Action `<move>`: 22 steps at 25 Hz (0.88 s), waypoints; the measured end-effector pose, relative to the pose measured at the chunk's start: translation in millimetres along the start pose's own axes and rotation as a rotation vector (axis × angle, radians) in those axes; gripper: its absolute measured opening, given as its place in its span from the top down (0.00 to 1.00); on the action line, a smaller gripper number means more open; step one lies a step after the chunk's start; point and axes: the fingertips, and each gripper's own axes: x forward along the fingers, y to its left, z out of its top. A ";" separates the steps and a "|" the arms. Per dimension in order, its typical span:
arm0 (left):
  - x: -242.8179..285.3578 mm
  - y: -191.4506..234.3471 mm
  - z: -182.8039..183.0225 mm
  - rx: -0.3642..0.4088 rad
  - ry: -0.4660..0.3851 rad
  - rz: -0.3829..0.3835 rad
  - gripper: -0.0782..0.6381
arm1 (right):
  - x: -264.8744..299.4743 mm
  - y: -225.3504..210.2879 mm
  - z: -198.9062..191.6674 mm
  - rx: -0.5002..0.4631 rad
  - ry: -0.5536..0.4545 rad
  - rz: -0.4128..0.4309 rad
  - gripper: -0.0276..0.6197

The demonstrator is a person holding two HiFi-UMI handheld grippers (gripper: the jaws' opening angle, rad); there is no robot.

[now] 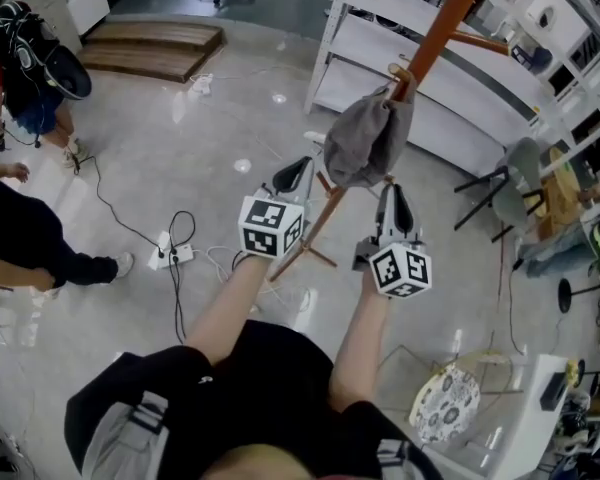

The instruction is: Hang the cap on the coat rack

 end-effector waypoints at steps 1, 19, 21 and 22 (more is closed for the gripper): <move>-0.8 -0.1 -9.2 0.010 0.029 0.007 0.89 | -0.8 -2.5 -8.9 -0.011 0.039 -0.016 0.92; -1.5 -14.4 -40.6 0.029 0.095 0.012 0.89 | -10.2 -5.6 -44.4 -0.127 0.205 -0.037 0.96; -0.1 -15.8 -39.9 0.028 0.092 0.009 0.89 | -9.8 -6.3 -42.5 -0.135 0.202 -0.039 0.95; 0.3 -15.8 -40.0 0.027 0.092 0.009 0.89 | -9.3 -6.6 -42.3 -0.135 0.201 -0.039 0.95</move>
